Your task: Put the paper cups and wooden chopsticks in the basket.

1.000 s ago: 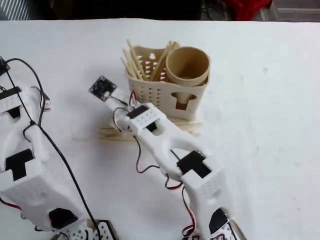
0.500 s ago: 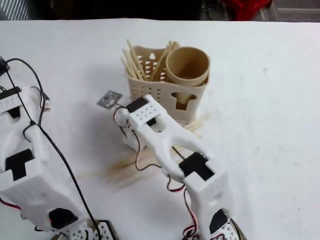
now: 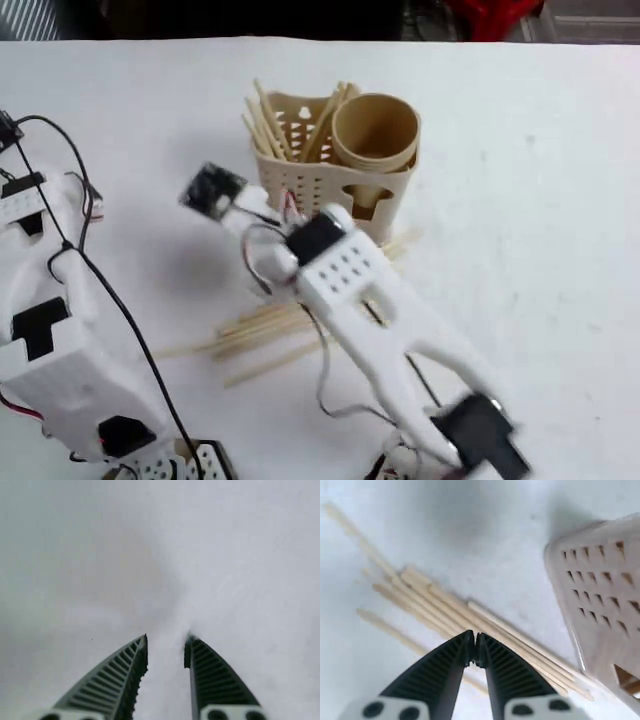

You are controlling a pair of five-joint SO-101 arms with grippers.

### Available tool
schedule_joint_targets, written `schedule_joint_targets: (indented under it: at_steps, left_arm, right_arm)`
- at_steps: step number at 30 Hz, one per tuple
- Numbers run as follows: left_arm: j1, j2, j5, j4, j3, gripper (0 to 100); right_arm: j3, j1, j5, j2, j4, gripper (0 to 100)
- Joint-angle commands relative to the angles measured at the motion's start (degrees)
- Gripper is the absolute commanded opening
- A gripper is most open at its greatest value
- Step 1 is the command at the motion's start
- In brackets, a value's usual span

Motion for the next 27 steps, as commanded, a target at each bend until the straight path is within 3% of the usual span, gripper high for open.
schedule_joint_targets:
  at_steps: [1,7,12,17,27]
  left_arm:
    - [1.0,-0.3,0.4,-0.2,-2.7,14]
    - [2.2,-0.3,0.4,-0.2,-2.5,14]
    - [2.2,-0.3,0.4,-0.2,-2.5,14]
    - [2.2,-0.3,0.4,-0.2,-2.5,14]
    - [2.2,-0.3,0.4,-0.2,-2.5,14]
  right_arm:
    - [9.0,0.9,9.1,-11.2,0.5,1.7]
    - [25.3,3.6,23.3,-15.0,-2.0,1.8]
    - [29.0,5.5,23.9,-11.1,-12.1,2.6]
    - [28.8,5.8,23.6,-2.4,-19.6,11.3]
    - [28.7,5.8,22.1,2.9,-25.8,4.6]
